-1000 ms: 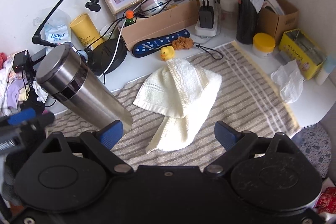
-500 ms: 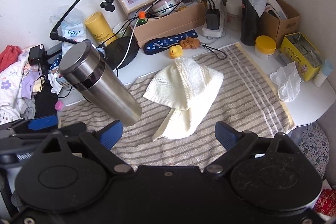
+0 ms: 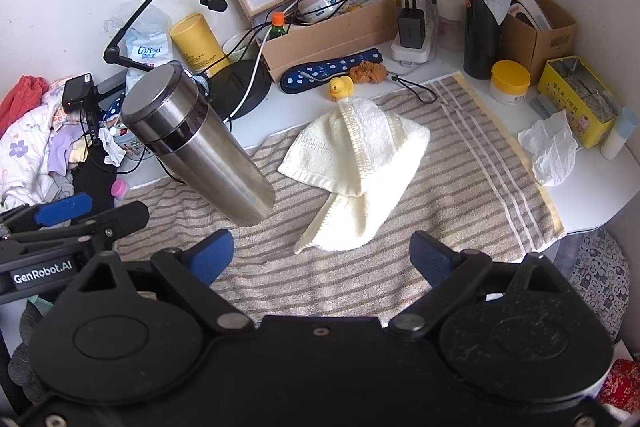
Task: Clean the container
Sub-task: 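Set the thermos upright on the striped mat with the left gripper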
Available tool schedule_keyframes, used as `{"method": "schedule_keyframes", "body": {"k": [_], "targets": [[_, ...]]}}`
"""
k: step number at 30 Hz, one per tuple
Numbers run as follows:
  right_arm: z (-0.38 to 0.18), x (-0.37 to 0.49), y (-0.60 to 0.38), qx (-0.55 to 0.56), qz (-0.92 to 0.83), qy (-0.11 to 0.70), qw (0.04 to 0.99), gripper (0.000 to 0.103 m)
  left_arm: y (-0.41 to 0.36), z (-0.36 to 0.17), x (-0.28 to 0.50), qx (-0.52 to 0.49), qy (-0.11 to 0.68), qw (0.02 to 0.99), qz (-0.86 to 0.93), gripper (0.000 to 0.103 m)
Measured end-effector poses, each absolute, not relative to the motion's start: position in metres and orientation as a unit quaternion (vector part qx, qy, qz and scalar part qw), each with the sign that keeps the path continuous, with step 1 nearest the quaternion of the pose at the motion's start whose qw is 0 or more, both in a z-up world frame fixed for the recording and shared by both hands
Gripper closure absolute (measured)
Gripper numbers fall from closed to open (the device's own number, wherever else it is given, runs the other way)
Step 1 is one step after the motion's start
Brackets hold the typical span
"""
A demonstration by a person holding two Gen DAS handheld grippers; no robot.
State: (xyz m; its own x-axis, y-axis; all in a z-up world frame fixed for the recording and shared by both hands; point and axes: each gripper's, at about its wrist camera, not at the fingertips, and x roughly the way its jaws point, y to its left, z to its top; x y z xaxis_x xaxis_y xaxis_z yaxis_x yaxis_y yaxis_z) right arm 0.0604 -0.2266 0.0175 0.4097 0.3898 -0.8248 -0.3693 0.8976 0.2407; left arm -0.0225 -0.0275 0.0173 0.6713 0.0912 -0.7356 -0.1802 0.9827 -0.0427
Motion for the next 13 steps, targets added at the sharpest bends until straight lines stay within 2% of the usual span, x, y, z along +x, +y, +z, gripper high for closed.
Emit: {"method": "schedule_keyframes", "body": {"k": [13], "targets": [[0.0206, 0.0545, -0.2174, 0.005, 0.237, 0.486, 0.841, 0.008, -0.0316, 0.0238, -0.0295, -0.049, 0.385, 0.919, 0.067, 0.016]]}}
